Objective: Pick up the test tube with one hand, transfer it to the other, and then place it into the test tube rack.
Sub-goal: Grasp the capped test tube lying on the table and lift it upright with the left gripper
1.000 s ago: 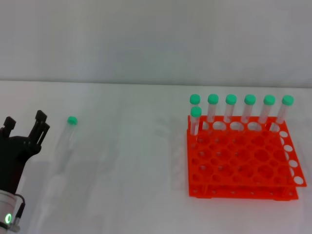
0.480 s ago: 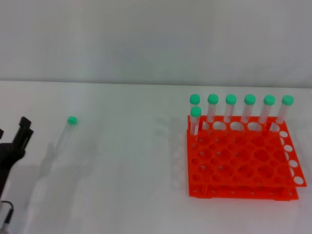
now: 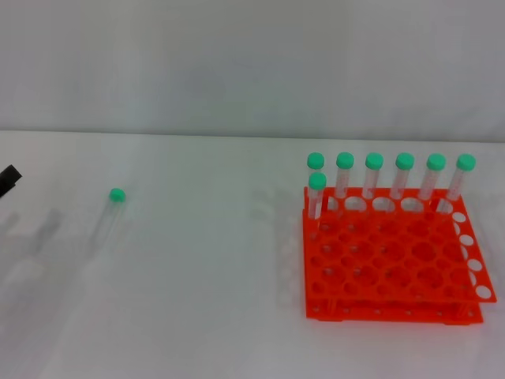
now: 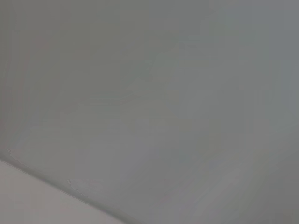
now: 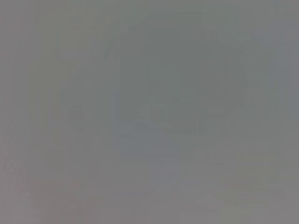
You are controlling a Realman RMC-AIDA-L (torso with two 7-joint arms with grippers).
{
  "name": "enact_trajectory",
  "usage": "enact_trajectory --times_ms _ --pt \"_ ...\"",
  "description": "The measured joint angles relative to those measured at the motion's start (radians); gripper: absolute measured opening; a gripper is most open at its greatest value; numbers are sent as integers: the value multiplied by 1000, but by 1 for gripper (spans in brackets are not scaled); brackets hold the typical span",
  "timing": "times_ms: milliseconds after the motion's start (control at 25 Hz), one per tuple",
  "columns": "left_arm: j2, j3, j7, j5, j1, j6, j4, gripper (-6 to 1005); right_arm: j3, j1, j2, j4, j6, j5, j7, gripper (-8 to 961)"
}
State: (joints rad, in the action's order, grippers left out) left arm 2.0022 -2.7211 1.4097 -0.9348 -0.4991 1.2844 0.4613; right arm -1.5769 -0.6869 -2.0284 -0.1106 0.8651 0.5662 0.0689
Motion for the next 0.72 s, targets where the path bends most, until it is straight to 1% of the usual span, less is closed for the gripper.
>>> enact_trajectory --times_ms 80,120,160,240,320,440,600,640,720 --pt "-14 -83 128 17 -13 4 70 875 0 5 0 -2 -1 10 0 873" --pt "-22 -110 181 37 -25 7 106 875 0 7 0 -3 -1 12 0 873" --pt "-31 -121 242 85 -43 15 148 875 0 8 1 -4 -2 14 0 873" --pt "-48 -121 336 184 -80 35 213 874 0 11 2 -5 -2 15 2 872" --pt "-79 -122 449 329 -127 68 262 874 0 12 3 -6 -3 15 10 872" --pt "-121 -123 568 497 -190 109 290 868 -4 12 4 -7 -3 15 14 872" --pt "-136 -123 621 547 -233 125 338 842 -6 9 4 -7 -3 14 15 872" --pt "-150 -124 646 580 -253 125 347 833 -6 8 4 -7 -3 13 15 872" --pt "-171 -125 685 648 -282 124 350 815 -6 8 4 -7 -3 10 15 872"
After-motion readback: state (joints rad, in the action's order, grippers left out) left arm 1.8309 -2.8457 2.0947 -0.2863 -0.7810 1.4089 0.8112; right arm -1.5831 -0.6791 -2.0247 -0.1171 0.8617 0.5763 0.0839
